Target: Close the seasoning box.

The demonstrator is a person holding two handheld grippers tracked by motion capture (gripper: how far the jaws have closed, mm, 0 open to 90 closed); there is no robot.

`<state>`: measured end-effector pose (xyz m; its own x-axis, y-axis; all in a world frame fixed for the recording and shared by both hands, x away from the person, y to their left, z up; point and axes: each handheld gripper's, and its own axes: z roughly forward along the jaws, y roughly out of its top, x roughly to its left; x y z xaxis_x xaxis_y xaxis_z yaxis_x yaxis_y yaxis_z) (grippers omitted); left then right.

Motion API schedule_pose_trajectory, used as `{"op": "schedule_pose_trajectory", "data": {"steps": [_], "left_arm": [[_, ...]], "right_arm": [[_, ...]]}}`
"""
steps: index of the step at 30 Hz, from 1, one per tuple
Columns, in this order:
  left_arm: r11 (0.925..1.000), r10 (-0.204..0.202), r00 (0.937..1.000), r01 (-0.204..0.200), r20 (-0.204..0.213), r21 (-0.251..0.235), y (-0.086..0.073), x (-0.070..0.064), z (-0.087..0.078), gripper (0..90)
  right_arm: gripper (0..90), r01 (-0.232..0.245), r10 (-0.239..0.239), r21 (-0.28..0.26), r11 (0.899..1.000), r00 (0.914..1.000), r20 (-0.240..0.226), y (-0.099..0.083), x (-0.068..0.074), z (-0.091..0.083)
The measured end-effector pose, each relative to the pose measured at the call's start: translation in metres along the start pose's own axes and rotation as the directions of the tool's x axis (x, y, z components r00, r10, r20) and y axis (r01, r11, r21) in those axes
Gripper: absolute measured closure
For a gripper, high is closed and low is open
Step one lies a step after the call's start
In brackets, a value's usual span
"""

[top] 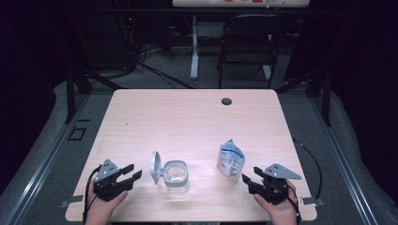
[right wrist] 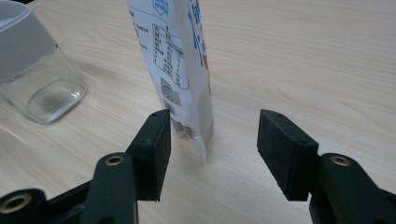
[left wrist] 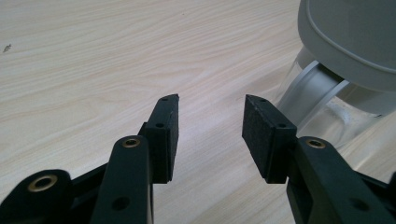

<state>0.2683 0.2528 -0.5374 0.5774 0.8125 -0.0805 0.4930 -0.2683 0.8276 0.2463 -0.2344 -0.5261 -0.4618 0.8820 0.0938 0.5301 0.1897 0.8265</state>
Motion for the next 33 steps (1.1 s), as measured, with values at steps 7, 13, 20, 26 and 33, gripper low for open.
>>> {"op": "schedule_pose_trajectory", "data": {"steps": [7,13,20,26,33], "left_arm": [[1.0000,-0.003,1.0000,0.003,-0.008,-0.007,0.000,0.000,0.000,56.5],[1.0000,0.001,1.0000,-0.001,-0.007,-0.001,0.000,0.000,0.000,56.5],[1.0000,0.000,0.9999,0.000,-0.010,0.000,0.000,0.001,-0.002,56.2],[1.0000,0.005,1.0000,-0.005,-0.007,0.002,0.000,0.000,-0.001,56.2],[1.0000,0.003,1.0000,-0.003,-0.007,-0.003,0.001,0.000,-0.002,56.2]], "right_arm": [[42.0,-0.001,0.002,0.024,1.000,0.9992,-0.041,-0.002,-0.002,0.014],[37.8,-0.005,0.007,0.028,1.000,0.9964,-0.085,0.001,0.002,0.026],[35.8,-0.007,0.009,0.023,1.000,0.9961,-0.088,0.009,0.004,0.034],[35.0,-0.032,0.035,0.026,0.999,0.9931,-0.112,0.013,0.005,0.041],[34.1,-0.042,0.047,0.037,0.998,0.9890,-0.140,0.016,0.005,0.047]]}}
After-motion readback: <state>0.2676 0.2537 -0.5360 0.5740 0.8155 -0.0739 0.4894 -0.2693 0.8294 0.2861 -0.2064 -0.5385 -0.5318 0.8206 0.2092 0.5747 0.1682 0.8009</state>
